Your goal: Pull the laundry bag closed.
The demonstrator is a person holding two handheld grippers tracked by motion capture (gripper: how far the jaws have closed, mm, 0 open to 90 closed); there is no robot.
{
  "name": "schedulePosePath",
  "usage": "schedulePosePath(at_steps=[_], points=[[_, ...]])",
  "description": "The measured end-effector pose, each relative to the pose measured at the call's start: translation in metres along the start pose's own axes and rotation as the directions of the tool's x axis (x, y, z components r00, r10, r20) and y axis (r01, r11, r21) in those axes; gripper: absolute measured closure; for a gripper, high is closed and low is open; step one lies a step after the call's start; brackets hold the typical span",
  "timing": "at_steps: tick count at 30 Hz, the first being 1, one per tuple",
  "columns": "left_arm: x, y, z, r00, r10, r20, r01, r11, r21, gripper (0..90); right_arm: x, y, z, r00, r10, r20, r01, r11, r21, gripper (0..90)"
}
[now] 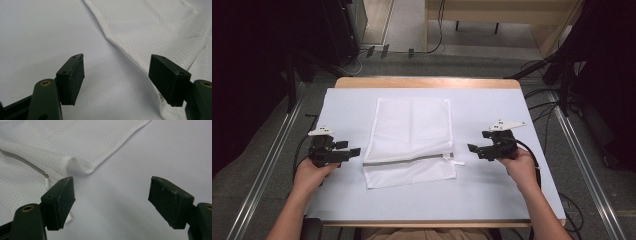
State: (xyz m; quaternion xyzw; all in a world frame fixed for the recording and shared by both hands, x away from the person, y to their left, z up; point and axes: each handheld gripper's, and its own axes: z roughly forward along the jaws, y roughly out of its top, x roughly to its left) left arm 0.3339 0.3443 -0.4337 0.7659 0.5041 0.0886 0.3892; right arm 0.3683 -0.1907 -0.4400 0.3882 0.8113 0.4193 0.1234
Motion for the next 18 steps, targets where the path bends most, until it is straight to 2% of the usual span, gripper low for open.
schedulePosePath(at_steps=[1,7,10,12,14,15,18], points=[[0.001,0.0,0.0,1.0,0.001,-0.007,-0.001,1.0,0.003,28.8,-0.005,-0.003,-0.001,0.9998,0.017,0.012,-0.017,1.0,0.005,22.0],[0.003,-0.001,0.002,0.9995,-0.019,-0.026,0.019,0.9998,0.003,28.0,-0.013,-0.008,0.003,0.9983,0.041,0.042,-0.042,0.999,0.024,22.6],[0.005,-0.001,0.003,0.9991,-0.026,-0.033,0.027,0.9996,0.009,28.0,-0.014,-0.01,0.009,0.9989,0.029,0.035,-0.031,0.998,0.056,22.6],[0.005,-0.001,0.003,0.999,-0.027,-0.037,0.027,0.9996,0.012,28.0,-0.015,-0.01,0.011,0.9982,0.041,0.043,-0.044,0.995,0.085,22.9],[0.007,-0.002,0.003,0.9987,-0.031,-0.041,0.032,0.9994,0.014,28.1,-0.016,-0.011,0.012,0.9978,0.044,0.049,-0.048,0.995,0.089,22.8],[0.007,-0.002,0.003,0.9984,-0.036,-0.044,0.036,0.9992,0.013,28.1,-0.016,-0.011,0.012,0.9972,0.05,0.056,-0.055,0.994,0.093,22.8],[0.008,-0.002,0.003,0.9979,-0.036,-0.054,0.036,0.9992,0.013,28.0,-0.018,-0.011,0.012,0.9952,0.024,0.095,-0.033,0.995,0.091,22.9]])
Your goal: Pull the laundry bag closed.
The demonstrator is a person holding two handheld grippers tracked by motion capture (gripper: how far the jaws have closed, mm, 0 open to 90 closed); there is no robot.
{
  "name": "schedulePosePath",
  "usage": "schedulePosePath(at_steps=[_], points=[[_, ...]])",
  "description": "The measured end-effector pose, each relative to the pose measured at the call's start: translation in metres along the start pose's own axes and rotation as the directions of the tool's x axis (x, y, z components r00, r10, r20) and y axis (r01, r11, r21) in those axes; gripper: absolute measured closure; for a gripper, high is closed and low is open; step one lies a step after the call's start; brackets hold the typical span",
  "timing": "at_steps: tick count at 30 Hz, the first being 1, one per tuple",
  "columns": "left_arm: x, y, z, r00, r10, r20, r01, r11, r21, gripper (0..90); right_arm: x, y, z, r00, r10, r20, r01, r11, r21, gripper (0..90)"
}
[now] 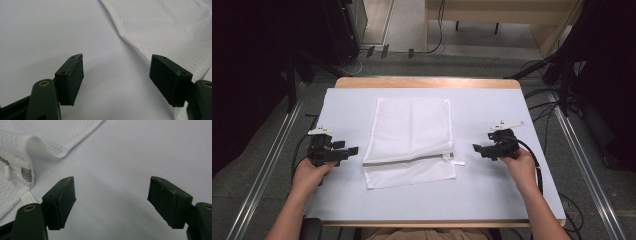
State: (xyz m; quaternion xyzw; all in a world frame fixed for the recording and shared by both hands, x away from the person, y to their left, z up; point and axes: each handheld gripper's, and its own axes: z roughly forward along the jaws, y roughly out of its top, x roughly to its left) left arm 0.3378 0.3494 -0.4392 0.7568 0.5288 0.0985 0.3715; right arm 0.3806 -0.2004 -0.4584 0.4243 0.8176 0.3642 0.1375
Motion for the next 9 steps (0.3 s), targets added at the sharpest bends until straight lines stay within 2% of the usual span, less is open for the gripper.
schedulePosePath(at_steps=[2,9], points=[[0.0001,-0.0001,0.0007,1.0,-0.006,-0.008,0.006,1.0,0.001,28.0,-0.002,-0.0002,-0.0006,0.9999,0.016,0.004,-0.015,1.0,-0.002,22.9],[0.0005,0.0,0.0017,0.9999,-0.013,-0.011,0.013,0.9999,0.002,27.8,-0.0037,-0.0012,-0.0001,0.9996,0.026,0.009,-0.026,1.0,0.008,22.8]])
